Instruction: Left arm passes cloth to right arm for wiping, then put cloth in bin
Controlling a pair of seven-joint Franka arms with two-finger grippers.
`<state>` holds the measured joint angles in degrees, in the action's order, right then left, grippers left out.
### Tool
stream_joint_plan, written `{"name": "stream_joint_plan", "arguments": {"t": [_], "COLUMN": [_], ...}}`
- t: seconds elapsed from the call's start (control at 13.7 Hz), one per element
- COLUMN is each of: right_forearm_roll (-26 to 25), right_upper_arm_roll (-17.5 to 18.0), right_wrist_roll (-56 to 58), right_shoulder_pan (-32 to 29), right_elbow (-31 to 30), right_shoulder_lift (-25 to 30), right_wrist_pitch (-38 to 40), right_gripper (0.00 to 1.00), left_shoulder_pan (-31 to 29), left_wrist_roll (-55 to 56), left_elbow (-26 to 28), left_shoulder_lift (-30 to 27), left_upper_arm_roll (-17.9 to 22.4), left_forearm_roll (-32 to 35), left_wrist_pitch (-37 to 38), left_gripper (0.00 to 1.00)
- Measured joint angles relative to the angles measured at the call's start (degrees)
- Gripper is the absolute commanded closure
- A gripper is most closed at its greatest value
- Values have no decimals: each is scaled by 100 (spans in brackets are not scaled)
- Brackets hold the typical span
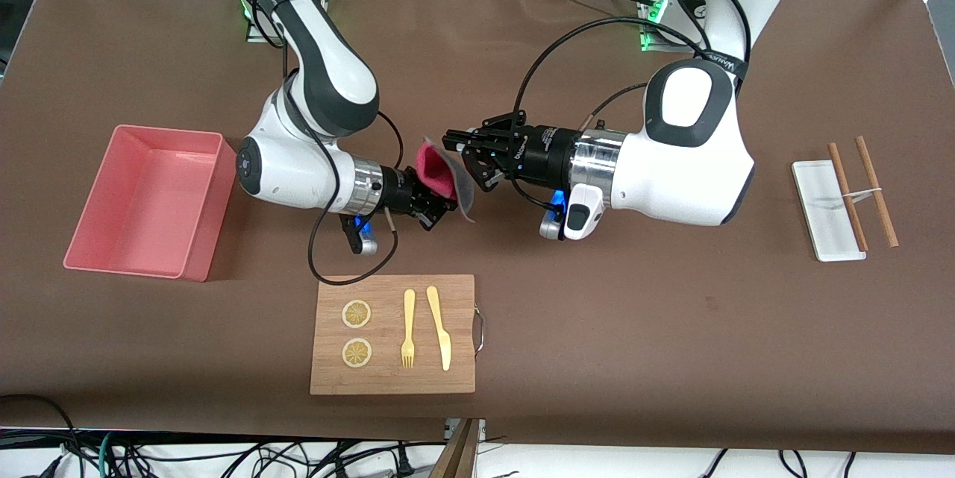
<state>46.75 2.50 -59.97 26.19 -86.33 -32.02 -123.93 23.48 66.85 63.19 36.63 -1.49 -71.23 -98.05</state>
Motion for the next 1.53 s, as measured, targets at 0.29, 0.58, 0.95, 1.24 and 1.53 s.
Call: {"name": "stream_joint_plan", "arguments": {"t": [0.29,0.58,0.95,1.24,1.53], "right_forearm_roll": [-190,-1075,-2547,-3508,-3845], "right_upper_arm_roll": [-55,-112,-234,-481,-634], "right_wrist_roll": [18,322,2058,3436,3957], "right_shoulder_pan": [-93,-438,-1116,-1326,-1314], "right_elbow": [59,459,631,632,594], "right_shoulder_lift": [3,19,264,502,554], "right_wrist_pitch": [134,1330,3052,3676,3854], "right_gripper": [100,100,100,100,100], "left_shoulder_pan": [2,70,80,-695,-1586], "left_wrist_roll": [0,0,-52,-1783,-3630], "left_elbow": [-21,-63,32,665,1302], "left_shoulder_lift": [-26,-225,-650,-1209,-2347], "left_upper_arm_roll": [-4,-113,-81,7,11], "left_forearm_roll": [376,2294,4671,5042,5960], "left_wrist_pitch": [9,292,1283,1523,2237], "left_gripper": [0,0,0,0,0]}}
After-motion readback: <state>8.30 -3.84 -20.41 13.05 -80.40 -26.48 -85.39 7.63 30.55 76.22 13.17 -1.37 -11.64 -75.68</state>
